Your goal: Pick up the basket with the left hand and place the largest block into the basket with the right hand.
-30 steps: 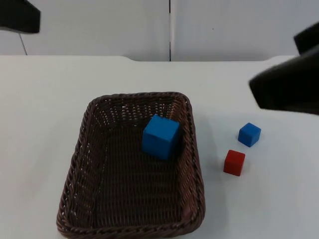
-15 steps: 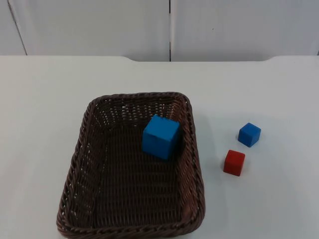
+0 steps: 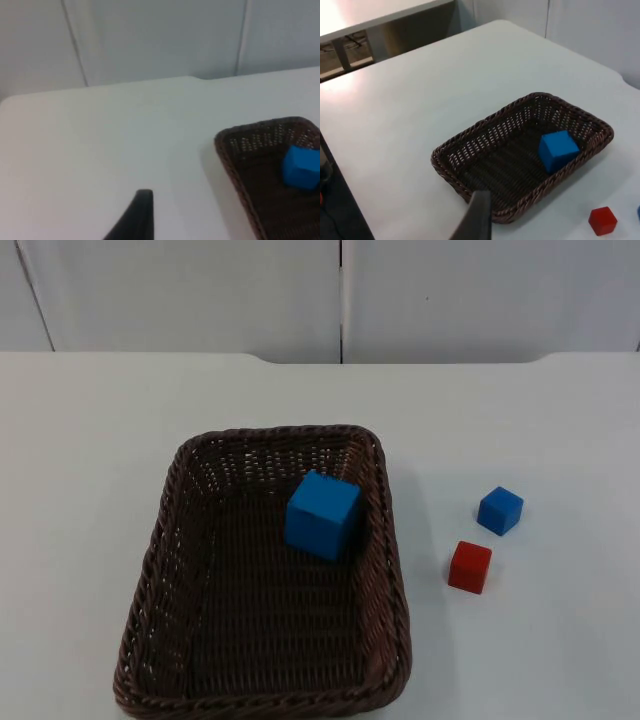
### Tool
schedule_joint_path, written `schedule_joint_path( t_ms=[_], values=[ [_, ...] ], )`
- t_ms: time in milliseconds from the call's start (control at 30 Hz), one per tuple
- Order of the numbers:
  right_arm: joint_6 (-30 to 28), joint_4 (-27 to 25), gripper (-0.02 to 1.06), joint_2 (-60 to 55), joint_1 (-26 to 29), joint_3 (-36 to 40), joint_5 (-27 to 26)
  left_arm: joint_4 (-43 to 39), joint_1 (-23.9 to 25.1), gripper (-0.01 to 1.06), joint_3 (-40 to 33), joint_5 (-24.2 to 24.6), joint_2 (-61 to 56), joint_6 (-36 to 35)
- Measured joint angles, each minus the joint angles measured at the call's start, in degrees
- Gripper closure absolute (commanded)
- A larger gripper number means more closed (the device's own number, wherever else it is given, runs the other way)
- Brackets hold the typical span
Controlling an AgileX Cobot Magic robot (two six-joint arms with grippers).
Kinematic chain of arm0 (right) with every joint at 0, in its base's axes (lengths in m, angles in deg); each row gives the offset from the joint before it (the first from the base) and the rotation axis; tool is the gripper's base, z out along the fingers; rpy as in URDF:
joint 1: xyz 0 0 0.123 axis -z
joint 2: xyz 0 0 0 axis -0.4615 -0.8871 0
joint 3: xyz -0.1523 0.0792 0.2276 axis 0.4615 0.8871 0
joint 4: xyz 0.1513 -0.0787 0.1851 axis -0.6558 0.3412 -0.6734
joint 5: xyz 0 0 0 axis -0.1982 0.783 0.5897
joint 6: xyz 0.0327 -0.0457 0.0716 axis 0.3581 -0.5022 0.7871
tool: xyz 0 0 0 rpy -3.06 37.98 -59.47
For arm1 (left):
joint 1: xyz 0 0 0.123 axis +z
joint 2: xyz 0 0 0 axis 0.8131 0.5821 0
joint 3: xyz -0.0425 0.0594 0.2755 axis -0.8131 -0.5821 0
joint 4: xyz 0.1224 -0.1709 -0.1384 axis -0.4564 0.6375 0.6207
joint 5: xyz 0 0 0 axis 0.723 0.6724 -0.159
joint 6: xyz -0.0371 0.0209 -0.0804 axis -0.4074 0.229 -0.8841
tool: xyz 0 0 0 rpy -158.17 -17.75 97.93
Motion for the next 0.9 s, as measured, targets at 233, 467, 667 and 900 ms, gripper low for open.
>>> schedule_joint_path(
  t_ms=[233,467,667,900],
  values=[
    [0.0,2.37,0.24,7.44,0.0,0.0,5.63,-5.64,0.0,0.0,0.0,3.32,-6.39,-3.74],
    [0.0,3.08,0.24,13.95,0.0,0.0,11.18,-6.87,0.0,0.0,0.0,6.23,-10.46,-5.12],
    [0.38,3.13,0.24,19.28,0.0,0.0,14.85,-6.87,0.0,0.0,0.0,8.35,-13.59,-5.98],
    [1.73,3.22,0.24,21.74,0.0,0.0,19.85,-7.26,0.0,0.0,-0.58,9.24,-14.37,-5.98]
  ],
)
